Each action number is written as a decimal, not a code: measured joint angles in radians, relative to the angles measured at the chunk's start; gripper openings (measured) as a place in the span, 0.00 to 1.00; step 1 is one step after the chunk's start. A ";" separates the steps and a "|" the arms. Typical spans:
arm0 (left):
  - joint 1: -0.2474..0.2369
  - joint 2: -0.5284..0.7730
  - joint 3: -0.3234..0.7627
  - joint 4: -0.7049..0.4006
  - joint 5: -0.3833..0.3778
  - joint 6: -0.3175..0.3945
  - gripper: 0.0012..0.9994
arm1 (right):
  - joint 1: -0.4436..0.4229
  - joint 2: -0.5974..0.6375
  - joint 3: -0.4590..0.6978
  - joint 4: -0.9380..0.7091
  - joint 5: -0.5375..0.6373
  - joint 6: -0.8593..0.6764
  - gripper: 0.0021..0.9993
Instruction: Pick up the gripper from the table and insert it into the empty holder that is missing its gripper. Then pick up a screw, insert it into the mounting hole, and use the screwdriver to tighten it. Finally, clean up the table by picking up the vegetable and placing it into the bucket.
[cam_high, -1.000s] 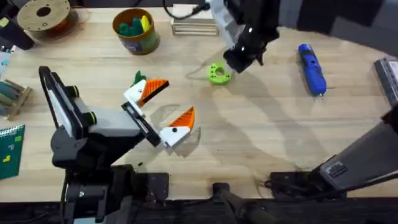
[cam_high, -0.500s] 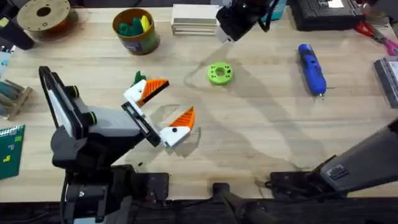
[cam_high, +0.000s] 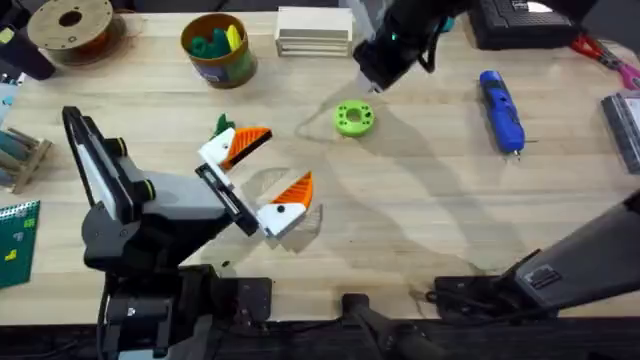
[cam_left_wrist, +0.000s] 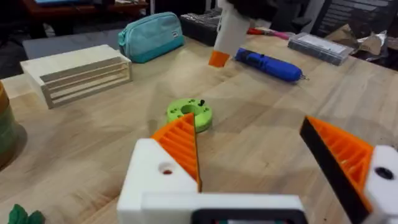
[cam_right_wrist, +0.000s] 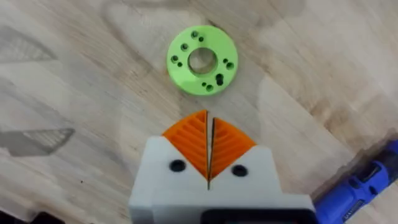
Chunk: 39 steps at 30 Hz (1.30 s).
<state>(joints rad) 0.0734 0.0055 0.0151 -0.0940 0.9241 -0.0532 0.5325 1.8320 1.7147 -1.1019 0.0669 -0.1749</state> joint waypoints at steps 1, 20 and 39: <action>0.000 0.000 0.000 0.000 0.000 0.000 1.00 | -0.001 0.000 -0.013 0.000 0.000 0.000 0.00; 0.000 0.000 0.000 0.000 0.000 0.000 1.00 | -0.033 0.020 -0.221 0.218 0.000 0.011 0.43; 0.000 0.000 0.000 0.000 0.000 0.000 1.00 | -0.039 0.096 -0.271 0.329 -0.038 0.011 0.42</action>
<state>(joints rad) 0.0734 0.0055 0.0151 -0.0940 0.9241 -0.0532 0.4931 1.9279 1.4441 -0.7731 0.0288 -0.1642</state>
